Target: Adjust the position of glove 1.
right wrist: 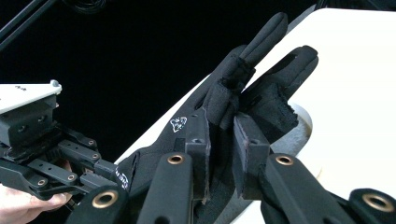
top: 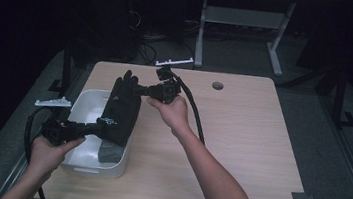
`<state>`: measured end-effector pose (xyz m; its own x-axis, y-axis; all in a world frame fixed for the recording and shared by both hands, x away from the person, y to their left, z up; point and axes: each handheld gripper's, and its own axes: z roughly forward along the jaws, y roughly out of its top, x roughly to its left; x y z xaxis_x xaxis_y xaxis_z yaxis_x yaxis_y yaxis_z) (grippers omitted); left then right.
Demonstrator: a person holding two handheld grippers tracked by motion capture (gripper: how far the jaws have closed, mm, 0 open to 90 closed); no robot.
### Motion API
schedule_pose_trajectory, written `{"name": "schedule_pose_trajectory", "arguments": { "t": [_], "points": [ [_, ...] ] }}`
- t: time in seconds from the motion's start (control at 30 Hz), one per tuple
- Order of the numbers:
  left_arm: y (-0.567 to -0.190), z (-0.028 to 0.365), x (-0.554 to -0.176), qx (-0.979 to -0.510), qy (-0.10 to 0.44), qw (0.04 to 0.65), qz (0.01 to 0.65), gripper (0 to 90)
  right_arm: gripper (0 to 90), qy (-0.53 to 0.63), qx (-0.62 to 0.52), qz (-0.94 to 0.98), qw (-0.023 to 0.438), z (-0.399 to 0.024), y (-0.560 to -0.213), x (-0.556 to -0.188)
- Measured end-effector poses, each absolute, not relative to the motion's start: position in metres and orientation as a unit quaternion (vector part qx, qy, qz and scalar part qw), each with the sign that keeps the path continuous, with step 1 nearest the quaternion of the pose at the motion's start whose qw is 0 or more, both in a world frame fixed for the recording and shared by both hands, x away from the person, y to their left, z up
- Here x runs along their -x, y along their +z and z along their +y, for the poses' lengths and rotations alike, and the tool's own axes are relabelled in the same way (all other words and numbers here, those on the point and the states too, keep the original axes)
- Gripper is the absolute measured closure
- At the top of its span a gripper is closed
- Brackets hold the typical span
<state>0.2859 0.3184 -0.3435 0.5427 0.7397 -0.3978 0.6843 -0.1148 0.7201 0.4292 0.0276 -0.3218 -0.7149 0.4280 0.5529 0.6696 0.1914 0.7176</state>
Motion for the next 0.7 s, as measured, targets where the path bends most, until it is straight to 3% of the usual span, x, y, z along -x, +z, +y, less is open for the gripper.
{"name": "schedule_pose_trajectory", "arguments": {
  "t": [0.7],
  "points": [
    [-0.363, 0.335, -0.276, -0.747, 0.022, 0.445, 0.494, 80.1, 77.9, -0.502, 0.359, -0.774, 0.139, 0.057, -0.351, -0.434]
  ]
}}
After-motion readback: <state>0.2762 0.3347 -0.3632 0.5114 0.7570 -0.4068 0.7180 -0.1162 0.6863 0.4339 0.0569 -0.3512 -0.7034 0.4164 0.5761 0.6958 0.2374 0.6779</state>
